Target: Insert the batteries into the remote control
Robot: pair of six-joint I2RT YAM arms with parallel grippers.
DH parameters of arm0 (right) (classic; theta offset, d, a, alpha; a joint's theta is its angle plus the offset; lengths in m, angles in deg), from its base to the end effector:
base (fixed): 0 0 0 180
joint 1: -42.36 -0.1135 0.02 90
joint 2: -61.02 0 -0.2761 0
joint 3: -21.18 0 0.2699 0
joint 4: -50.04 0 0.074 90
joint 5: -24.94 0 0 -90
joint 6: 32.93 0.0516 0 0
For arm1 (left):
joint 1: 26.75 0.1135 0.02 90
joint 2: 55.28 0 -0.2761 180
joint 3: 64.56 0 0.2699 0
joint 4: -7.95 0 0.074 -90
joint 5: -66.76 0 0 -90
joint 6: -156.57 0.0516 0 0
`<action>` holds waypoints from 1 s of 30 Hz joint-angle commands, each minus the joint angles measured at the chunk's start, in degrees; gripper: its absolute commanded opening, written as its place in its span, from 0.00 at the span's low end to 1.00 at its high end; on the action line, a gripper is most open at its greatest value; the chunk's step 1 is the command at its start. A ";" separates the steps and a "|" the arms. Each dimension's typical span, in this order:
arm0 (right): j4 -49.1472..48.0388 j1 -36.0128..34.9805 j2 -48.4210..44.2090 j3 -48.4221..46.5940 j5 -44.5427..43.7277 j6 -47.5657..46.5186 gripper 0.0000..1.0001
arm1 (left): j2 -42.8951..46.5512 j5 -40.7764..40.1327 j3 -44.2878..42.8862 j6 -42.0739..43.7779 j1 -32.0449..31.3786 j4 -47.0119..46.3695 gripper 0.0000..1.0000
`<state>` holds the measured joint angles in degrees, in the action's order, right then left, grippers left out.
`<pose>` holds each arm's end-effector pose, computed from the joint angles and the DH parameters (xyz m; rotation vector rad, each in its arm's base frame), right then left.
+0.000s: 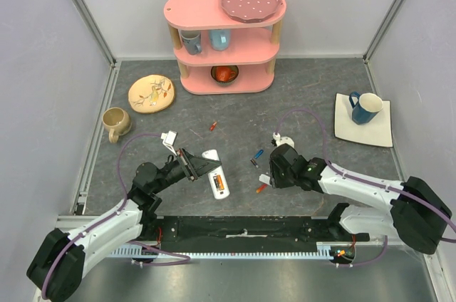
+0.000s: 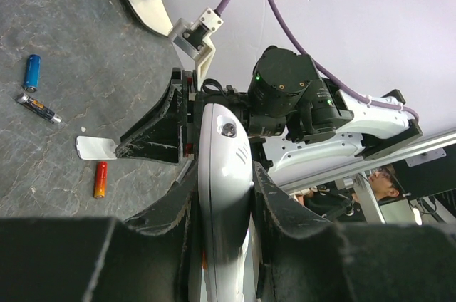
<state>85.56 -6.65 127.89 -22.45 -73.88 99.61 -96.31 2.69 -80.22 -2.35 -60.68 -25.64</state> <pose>0.1531 0.1642 0.1540 -0.0917 2.6266 0.3851 0.1324 -0.1163 0.1963 -0.0779 1.7125 -1.7336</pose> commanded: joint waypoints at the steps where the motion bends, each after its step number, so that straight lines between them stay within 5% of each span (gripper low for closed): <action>1: -3.60 -0.03 1.33 0.11 0.29 2.10 0.37 | 0.96 0.79 2.72 0.81 0.01 -3.58 0.02; 16: -4.04 -0.03 2.30 2.40 -1.64 3.51 0.30 | 1.22 0.70 2.81 0.72 0.01 -3.40 0.02; 30: -5.28 0.15 -1.64 3.72 -4.27 9.65 0.00 | 2.01 0.52 2.81 0.55 0.01 -3.14 0.02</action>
<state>80.12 -6.65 129.14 -19.52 -74.80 105.47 -95.07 2.67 -80.22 -2.35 -60.68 -25.60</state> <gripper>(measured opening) 0.019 0.326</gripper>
